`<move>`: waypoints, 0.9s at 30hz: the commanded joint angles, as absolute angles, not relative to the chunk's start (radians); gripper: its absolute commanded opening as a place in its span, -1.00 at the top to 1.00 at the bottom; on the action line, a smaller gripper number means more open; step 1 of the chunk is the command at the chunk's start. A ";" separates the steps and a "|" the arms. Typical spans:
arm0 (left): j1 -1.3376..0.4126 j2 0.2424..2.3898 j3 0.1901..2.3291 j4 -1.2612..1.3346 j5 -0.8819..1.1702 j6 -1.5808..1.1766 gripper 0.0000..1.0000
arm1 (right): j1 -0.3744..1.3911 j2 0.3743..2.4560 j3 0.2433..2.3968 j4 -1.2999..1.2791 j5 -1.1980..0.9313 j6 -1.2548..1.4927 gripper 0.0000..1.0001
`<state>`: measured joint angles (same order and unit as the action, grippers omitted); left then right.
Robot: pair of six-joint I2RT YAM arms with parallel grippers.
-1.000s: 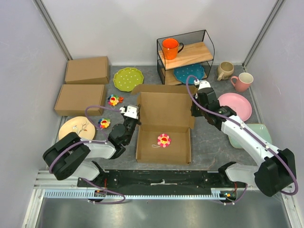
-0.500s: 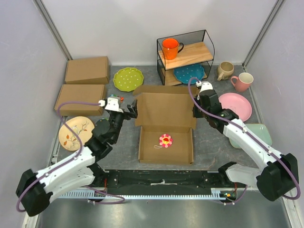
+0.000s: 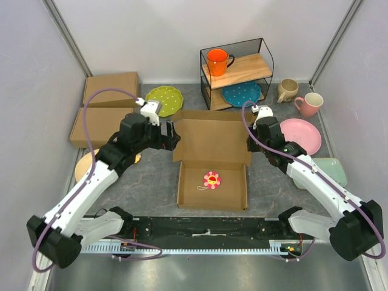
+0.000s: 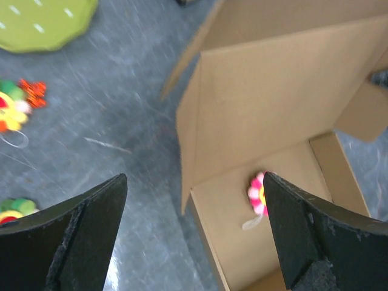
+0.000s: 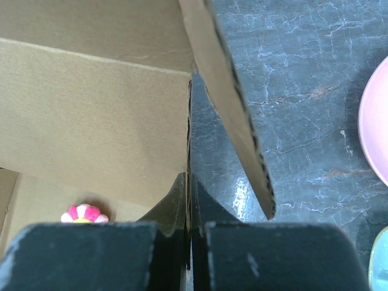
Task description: Fold the paper box
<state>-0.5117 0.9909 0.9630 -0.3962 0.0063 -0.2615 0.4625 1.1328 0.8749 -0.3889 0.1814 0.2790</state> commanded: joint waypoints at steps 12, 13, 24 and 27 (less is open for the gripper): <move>-0.465 1.307 1.163 -0.624 0.239 -0.258 -0.59 | 0.471 1.104 0.864 -0.360 0.192 0.249 1.00; -0.462 1.315 1.179 -0.626 0.239 -0.256 -0.55 | 0.471 1.106 0.862 -0.359 0.192 0.247 1.00; -0.454 1.408 1.215 -0.607 0.235 -0.244 -0.10 | 0.480 1.103 0.859 -0.354 0.190 0.249 1.00; -0.454 1.420 1.206 -0.604 0.236 -0.230 -0.08 | 0.479 1.100 0.856 -0.354 0.192 0.249 1.00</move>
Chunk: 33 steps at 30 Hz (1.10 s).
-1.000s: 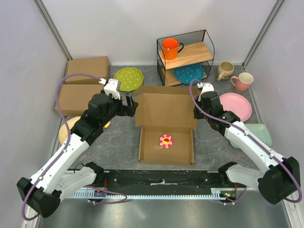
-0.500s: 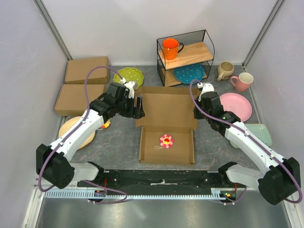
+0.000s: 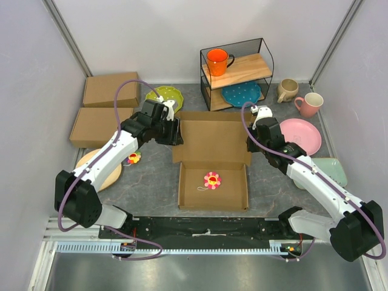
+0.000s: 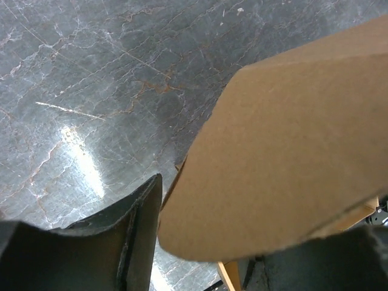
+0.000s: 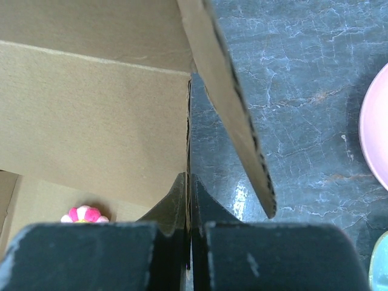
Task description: Fold the paper box
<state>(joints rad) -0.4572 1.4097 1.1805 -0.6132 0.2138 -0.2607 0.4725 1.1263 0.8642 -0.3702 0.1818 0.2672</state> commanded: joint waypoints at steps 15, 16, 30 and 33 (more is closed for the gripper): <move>-0.456 1.410 1.166 -0.575 0.330 -0.241 0.90 | 0.482 1.094 0.858 -0.360 0.198 0.255 1.00; -0.457 1.402 1.155 -0.562 0.325 -0.247 0.94 | 0.482 1.094 0.857 -0.360 0.196 0.261 1.00; -0.483 1.120 0.841 -0.126 0.032 -0.241 0.97 | 0.482 1.104 0.922 -0.434 0.222 0.279 0.31; -0.483 1.098 0.812 -0.075 0.017 -0.212 0.96 | 0.482 1.103 0.927 -0.436 0.222 0.275 0.29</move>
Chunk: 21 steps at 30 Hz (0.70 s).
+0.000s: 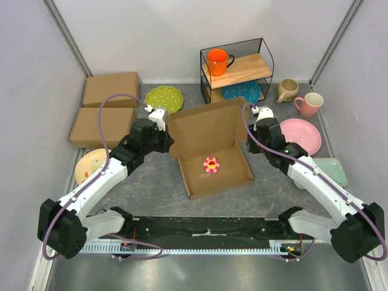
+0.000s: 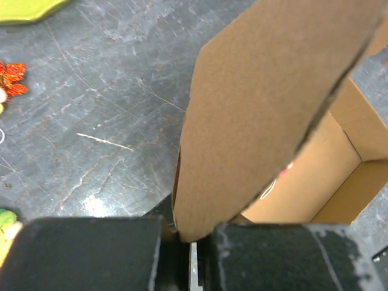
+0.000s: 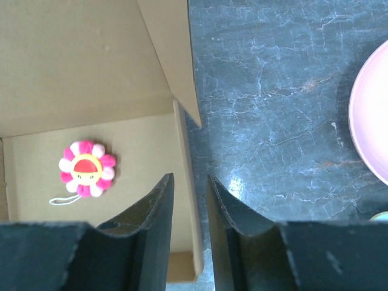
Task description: Fold the paper box
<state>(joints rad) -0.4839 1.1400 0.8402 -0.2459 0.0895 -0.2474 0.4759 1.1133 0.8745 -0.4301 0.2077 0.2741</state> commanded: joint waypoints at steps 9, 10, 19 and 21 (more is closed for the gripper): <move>-0.483 1.144 0.847 -0.072 0.040 -0.089 0.97 | 0.483 1.172 1.009 -0.448 0.276 0.249 -0.25; -0.483 1.149 0.847 -0.071 0.041 -0.078 0.97 | 0.480 1.178 1.015 -0.446 0.284 0.244 -0.28; -0.483 1.206 0.851 -0.046 0.090 -0.025 0.96 | 0.469 1.317 1.083 -0.368 0.275 0.204 -0.35; -0.483 1.213 0.850 -0.040 0.097 -0.015 0.96 | 0.462 1.342 1.100 -0.348 0.281 0.196 -0.35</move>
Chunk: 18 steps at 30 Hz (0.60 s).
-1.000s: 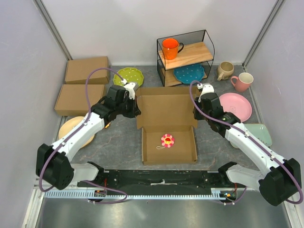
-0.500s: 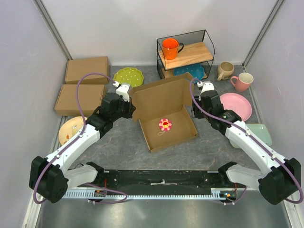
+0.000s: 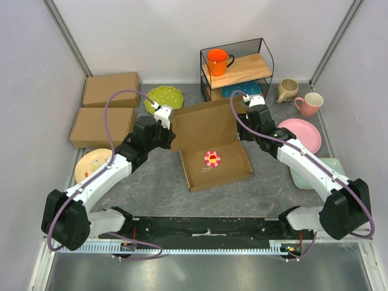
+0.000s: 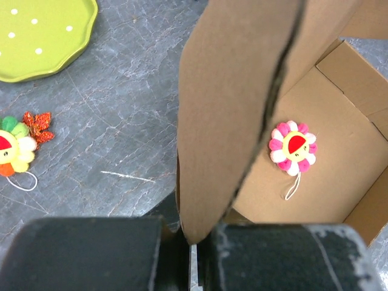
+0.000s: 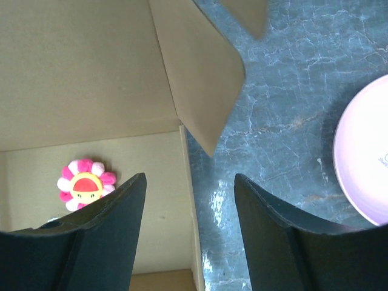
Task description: Fold the paper box
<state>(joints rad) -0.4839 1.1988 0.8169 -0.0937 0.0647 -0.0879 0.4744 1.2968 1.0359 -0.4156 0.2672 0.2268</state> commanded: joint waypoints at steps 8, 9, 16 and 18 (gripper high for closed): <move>-0.486 1.216 0.838 -0.034 0.092 -0.002 0.97 | 0.422 1.439 1.173 -0.325 0.258 0.180 -0.32; -0.486 1.216 0.839 -0.034 0.092 -0.002 0.97 | 0.422 1.445 1.177 -0.327 0.259 0.178 -0.31; -0.489 1.223 0.850 -0.032 0.094 -0.002 0.97 | 0.416 1.480 1.161 -0.301 0.232 0.173 -0.19; -0.489 1.224 0.848 -0.032 0.091 -0.002 0.97 | 0.416 1.489 1.164 -0.298 0.224 0.172 -0.11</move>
